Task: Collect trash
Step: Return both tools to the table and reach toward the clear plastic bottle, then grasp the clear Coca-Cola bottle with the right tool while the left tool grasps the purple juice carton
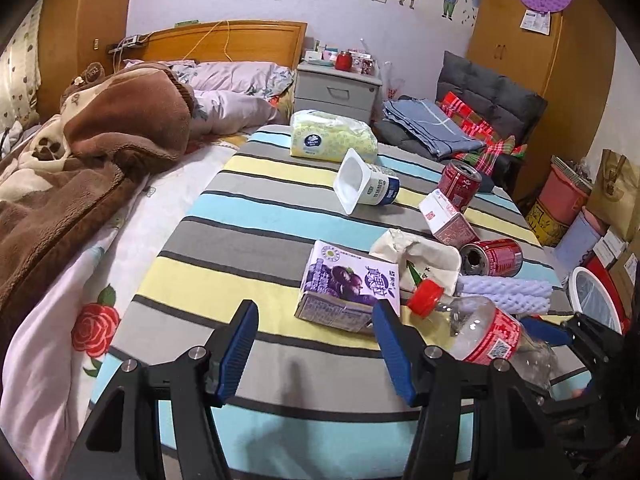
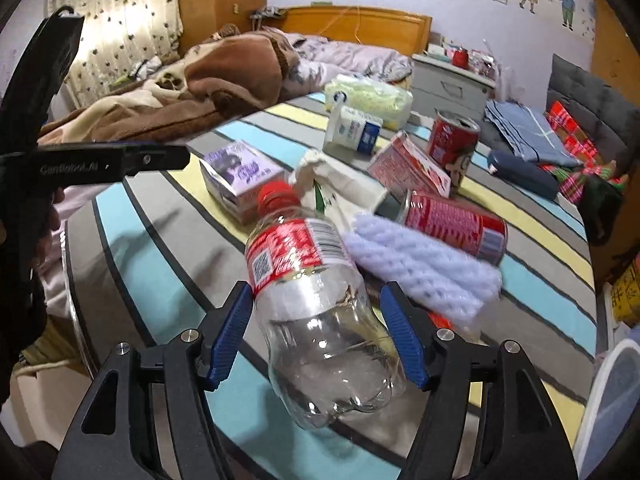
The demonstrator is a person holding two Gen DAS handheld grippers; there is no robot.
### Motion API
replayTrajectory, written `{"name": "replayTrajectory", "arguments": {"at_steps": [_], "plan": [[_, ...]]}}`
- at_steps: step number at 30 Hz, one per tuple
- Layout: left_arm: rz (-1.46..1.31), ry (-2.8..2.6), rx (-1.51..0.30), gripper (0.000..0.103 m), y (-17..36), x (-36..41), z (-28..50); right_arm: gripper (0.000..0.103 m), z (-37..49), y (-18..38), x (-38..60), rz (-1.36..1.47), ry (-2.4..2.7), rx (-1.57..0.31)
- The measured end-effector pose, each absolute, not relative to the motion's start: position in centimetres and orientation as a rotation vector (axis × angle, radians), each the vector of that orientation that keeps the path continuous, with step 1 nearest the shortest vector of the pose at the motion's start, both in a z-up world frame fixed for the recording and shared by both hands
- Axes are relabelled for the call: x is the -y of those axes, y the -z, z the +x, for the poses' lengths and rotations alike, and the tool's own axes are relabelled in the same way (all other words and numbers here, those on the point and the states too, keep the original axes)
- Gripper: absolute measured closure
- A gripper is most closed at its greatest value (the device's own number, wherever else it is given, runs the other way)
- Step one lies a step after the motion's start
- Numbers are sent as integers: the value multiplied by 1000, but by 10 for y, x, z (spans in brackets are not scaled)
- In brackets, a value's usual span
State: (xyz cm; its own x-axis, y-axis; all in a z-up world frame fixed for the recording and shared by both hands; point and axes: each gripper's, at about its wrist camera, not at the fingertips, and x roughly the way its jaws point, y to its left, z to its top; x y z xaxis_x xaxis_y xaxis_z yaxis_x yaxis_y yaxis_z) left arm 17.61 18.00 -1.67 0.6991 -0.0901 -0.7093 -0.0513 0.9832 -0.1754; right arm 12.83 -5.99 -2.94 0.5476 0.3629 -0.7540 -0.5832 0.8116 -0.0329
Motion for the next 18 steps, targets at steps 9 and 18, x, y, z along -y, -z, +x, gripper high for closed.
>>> {"name": "replayTrajectory", "arguments": {"at_steps": [9,18], "plan": [[-194,57,-860,44,38,-178,208,42,122,29,77,-204,-436,-828],[-220,183,-885,44,46,-155,207,42,123,32,112,-108,-305,-834]]}}
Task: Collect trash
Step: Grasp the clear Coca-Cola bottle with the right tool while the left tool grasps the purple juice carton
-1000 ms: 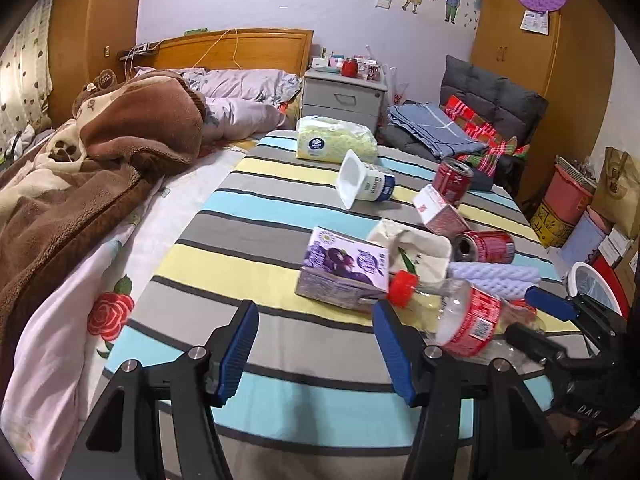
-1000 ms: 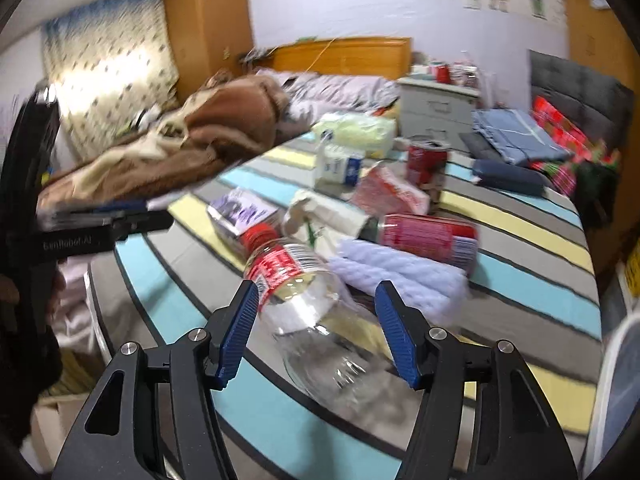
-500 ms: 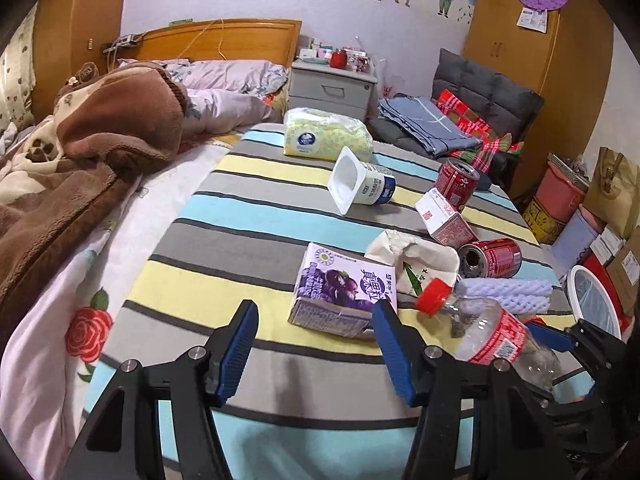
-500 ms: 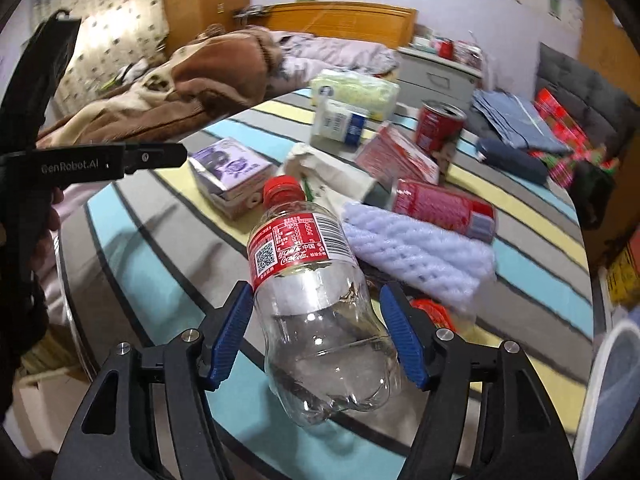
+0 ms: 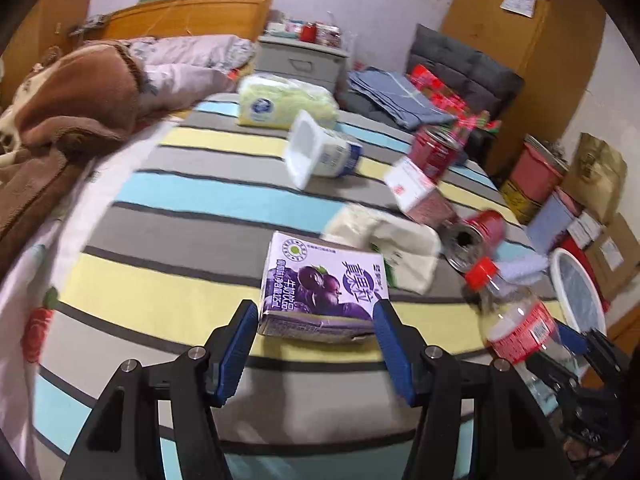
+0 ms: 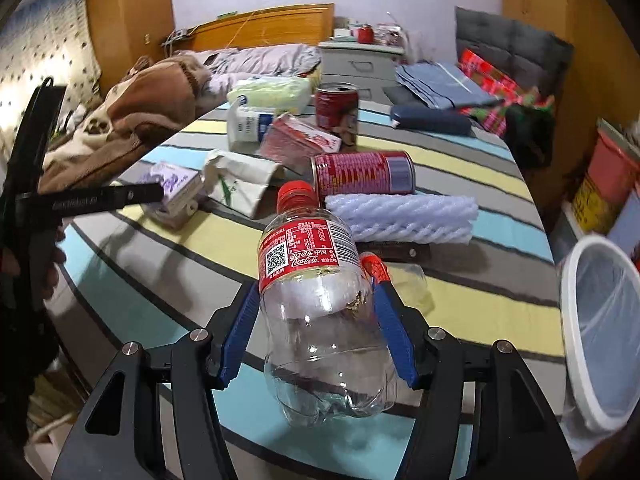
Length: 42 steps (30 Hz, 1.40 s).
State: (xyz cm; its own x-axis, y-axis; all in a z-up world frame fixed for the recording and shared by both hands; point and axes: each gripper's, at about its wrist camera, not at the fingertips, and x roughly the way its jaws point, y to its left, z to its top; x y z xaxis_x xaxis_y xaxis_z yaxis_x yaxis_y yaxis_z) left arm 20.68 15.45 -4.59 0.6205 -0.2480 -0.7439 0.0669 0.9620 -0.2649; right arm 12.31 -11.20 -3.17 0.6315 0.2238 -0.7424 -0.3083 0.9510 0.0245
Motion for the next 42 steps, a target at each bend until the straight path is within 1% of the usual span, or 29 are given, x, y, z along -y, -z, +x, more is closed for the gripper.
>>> {"name": "replayTrajectory", "arguments": {"at_steps": [6,10,13,15,18,23,26,31,34,39,40,42], "plan": [[-254,335,-922,44,48,-124,189,42,121,32,114,-116,-282,-826],[-137,410,-934,44,44,-97,175,42,120,32,116,-116,-275,-824],[-18,382,-858,44,29,-92,168,42,118,32,120,-117,-273,-825],[59,313,-812,42,21,-93,171,42,118,32,121,-115,-270,-829],[85,334,-826,33,19,-96,186,42,117,32,123,-105,-264,-831],[131,383,-891,33,35,-89,212,42,117,33,125,-92,-263,-836],[178,391,-873,33,39,-83,215,42,116,33,128,-83,-265,-839],[193,393,-916,33,50,-75,223,42,115,34,131,-76,-264,-838],[135,390,-925,33,51,-79,226,42,115,34,131,-77,-265,-835],[112,344,-926,37,51,-80,221,42,115,34,131,-80,-277,-828],[109,336,-917,41,49,-80,219,42,115,34,131,-78,-279,-827],[94,327,-910,44,46,-81,215,42,114,34,132,-74,-281,-825]]}}
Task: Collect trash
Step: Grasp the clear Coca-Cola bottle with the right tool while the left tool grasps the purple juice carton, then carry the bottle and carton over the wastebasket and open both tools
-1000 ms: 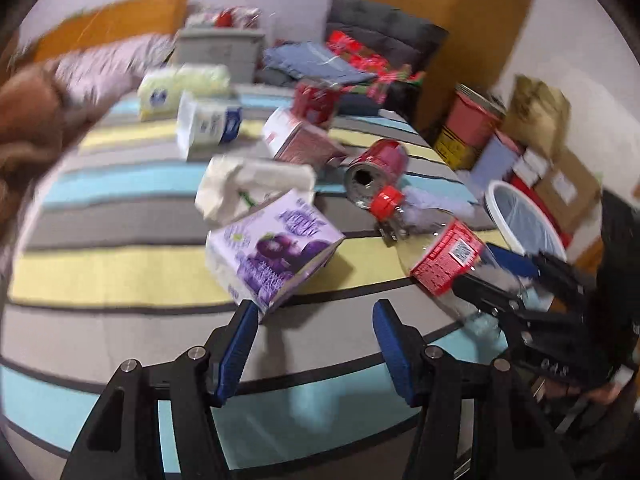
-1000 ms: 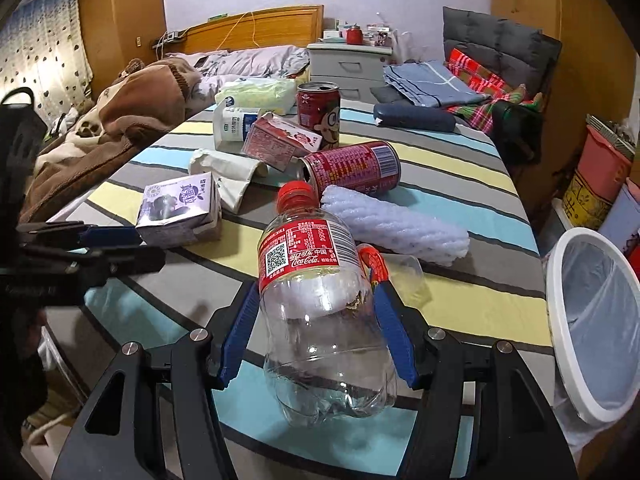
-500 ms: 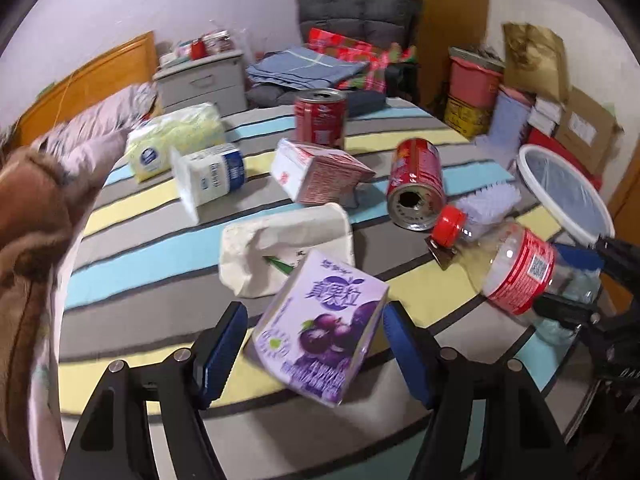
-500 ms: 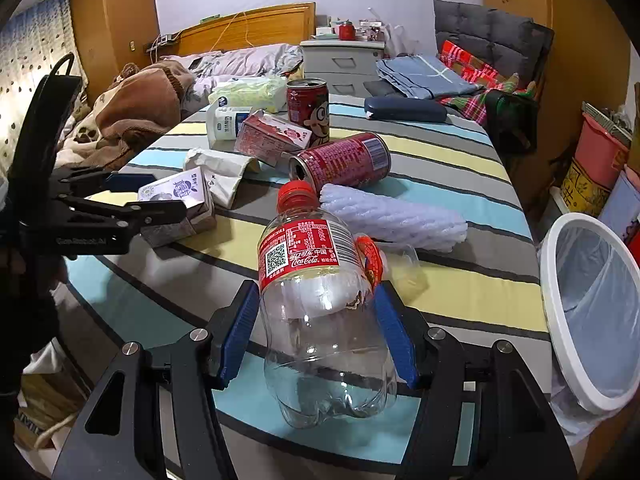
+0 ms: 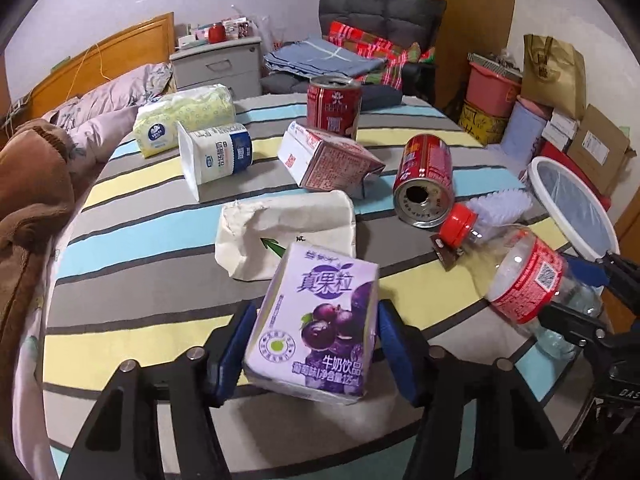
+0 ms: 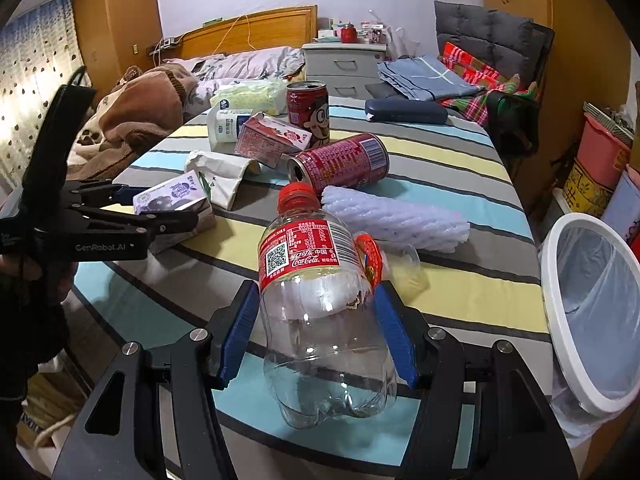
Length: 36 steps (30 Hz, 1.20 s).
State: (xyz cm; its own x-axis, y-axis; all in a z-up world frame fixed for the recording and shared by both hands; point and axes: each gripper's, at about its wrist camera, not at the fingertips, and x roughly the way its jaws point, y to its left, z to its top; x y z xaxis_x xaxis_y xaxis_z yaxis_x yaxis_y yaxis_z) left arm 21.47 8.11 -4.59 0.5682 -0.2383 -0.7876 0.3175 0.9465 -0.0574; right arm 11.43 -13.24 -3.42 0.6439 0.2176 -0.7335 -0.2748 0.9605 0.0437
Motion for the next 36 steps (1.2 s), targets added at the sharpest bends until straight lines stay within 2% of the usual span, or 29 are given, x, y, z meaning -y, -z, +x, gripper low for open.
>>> {"name": "replayTrajectory", "arguments": {"at_steps": [3,16,36], "plan": [[78,311,-902,48,43,-82,210,42,112,34,134,-61,-287,-815],[71,304,-832,48,15,-69,175,42,104,25,144,5,-323,-761],[116,412,-704,48,-38,23,138,42,88,-8,216,89,-179,-647]]}}
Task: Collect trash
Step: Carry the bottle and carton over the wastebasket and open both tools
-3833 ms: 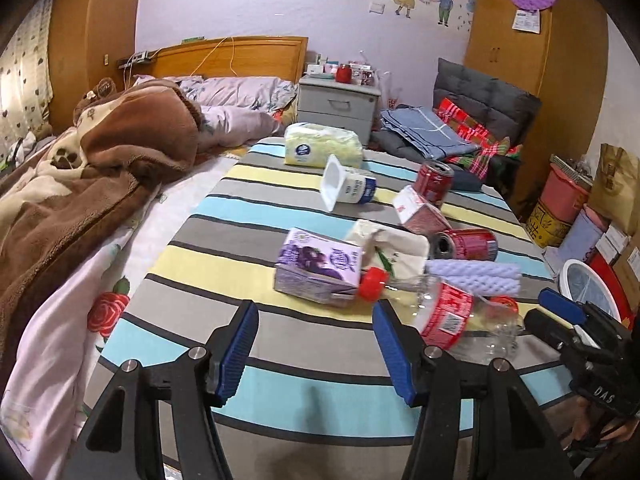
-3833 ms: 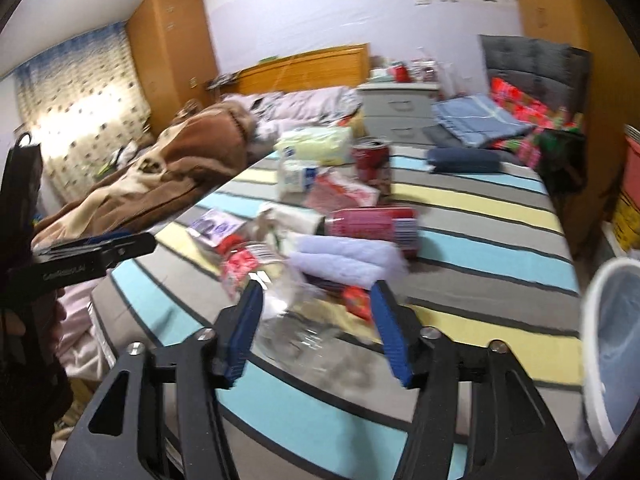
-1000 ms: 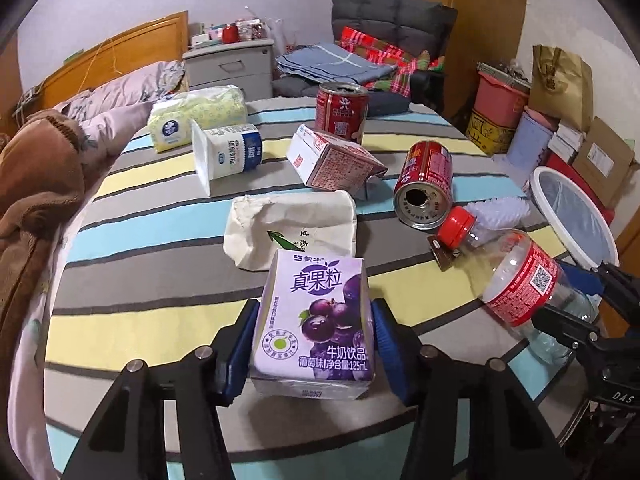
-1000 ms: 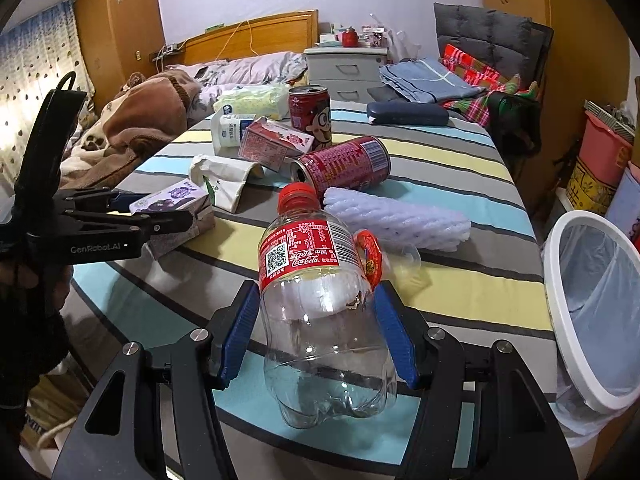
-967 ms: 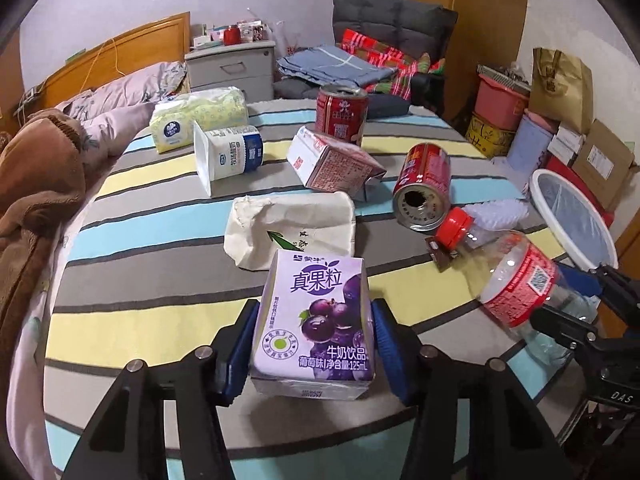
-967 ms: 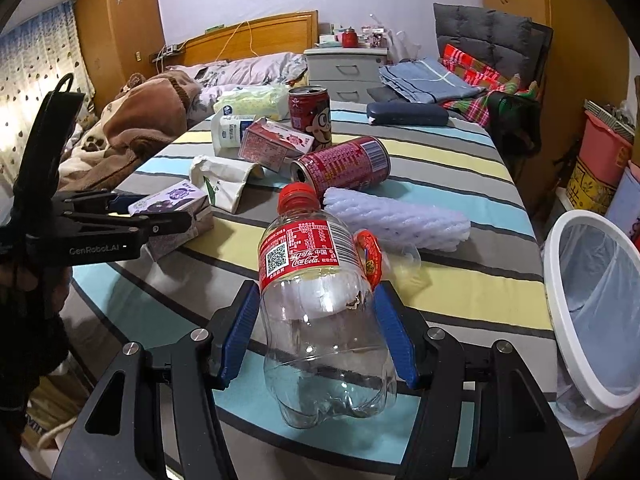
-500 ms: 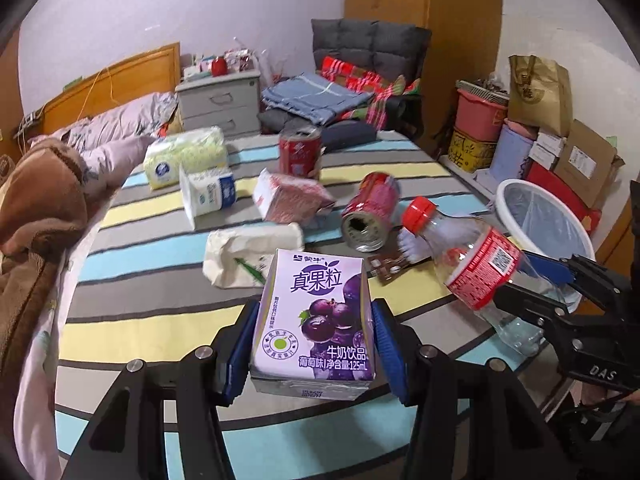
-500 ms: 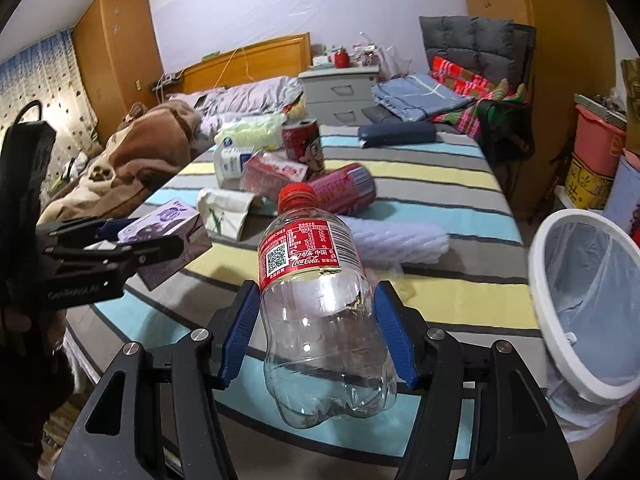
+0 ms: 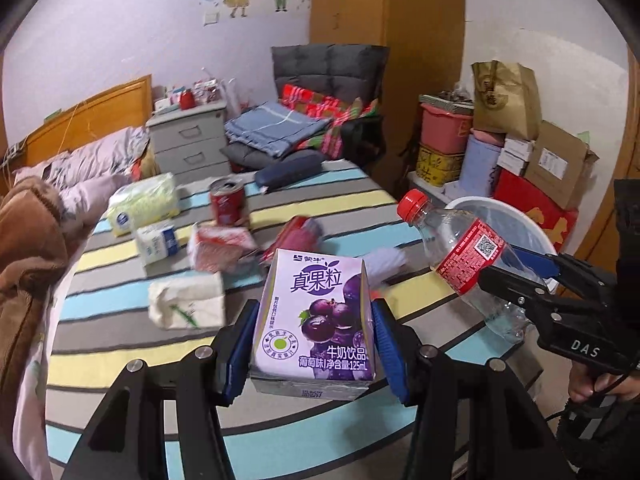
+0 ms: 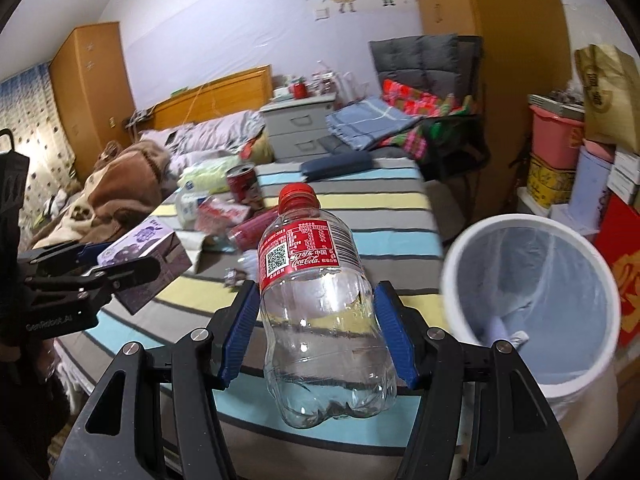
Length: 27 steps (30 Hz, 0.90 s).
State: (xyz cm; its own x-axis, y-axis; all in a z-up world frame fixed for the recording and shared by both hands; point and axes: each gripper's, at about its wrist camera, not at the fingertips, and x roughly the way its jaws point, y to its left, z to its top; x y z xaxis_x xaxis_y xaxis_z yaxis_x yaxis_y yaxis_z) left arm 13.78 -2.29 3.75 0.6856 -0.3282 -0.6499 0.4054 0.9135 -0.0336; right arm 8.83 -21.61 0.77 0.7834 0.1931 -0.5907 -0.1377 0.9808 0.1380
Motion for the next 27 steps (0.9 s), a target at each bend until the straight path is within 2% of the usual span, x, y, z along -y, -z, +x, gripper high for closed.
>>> {"name": "replayTrajectory", "arguments": {"at_steps": [13,27], "plan": [[163,560,-672,48,-50,126,136,42,74,-17,284,135,-16,-609],[197,710,-723,48,-27,235,155,42,81,0,354,178,159,-670]]}}
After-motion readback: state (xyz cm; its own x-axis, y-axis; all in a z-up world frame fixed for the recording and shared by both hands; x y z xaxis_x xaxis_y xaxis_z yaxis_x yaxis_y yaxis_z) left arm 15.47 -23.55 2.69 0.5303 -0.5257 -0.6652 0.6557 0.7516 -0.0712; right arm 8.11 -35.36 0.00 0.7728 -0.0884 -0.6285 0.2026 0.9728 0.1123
